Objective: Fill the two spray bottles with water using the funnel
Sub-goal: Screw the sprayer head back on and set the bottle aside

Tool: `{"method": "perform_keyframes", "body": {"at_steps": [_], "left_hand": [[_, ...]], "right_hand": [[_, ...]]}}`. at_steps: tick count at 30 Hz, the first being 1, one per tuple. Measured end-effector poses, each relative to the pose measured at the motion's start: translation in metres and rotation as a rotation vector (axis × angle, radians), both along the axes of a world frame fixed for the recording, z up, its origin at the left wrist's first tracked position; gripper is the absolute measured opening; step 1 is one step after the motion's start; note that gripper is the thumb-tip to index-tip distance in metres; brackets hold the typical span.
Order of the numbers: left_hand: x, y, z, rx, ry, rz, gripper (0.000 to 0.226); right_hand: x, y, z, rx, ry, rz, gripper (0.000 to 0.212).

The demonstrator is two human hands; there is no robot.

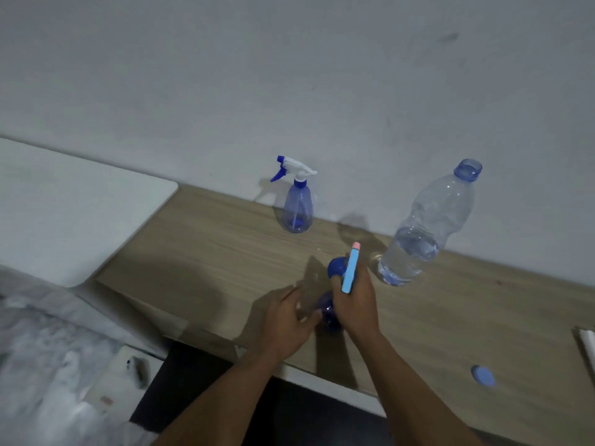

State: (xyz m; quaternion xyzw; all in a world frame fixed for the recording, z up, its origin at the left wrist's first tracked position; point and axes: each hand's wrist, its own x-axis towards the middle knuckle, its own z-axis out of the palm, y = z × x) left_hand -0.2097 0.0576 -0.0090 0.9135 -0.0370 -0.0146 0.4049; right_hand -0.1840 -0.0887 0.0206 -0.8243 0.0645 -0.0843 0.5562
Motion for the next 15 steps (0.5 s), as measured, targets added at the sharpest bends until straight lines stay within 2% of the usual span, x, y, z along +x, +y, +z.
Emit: {"method": "perform_keyframes", "body": {"at_steps": [4, 7, 11, 15], "left_hand": [[0.003, 0.06, 0.028, 0.248, 0.06, 0.072, 0.076], [0.005, 0.1, 0.046, 0.357, 0.14, 0.108, 0.086], [-0.001, 0.134, 0.071, 0.481, 0.205, 0.15, 0.076], [-0.009, 0.148, 0.087, 0.51, 0.225, 0.167, 0.077]], "right_hand": [[-0.009, 0.005, 0.021, -0.116, 0.129, 0.101, 0.006], [-0.018, 0.021, 0.032, -0.195, 0.239, 0.245, 0.006], [-0.03, 0.045, 0.047, -0.249, 0.382, 0.44, 0.01], [-0.039, 0.059, 0.059, -0.321, 0.471, 0.437, 0.021]]}}
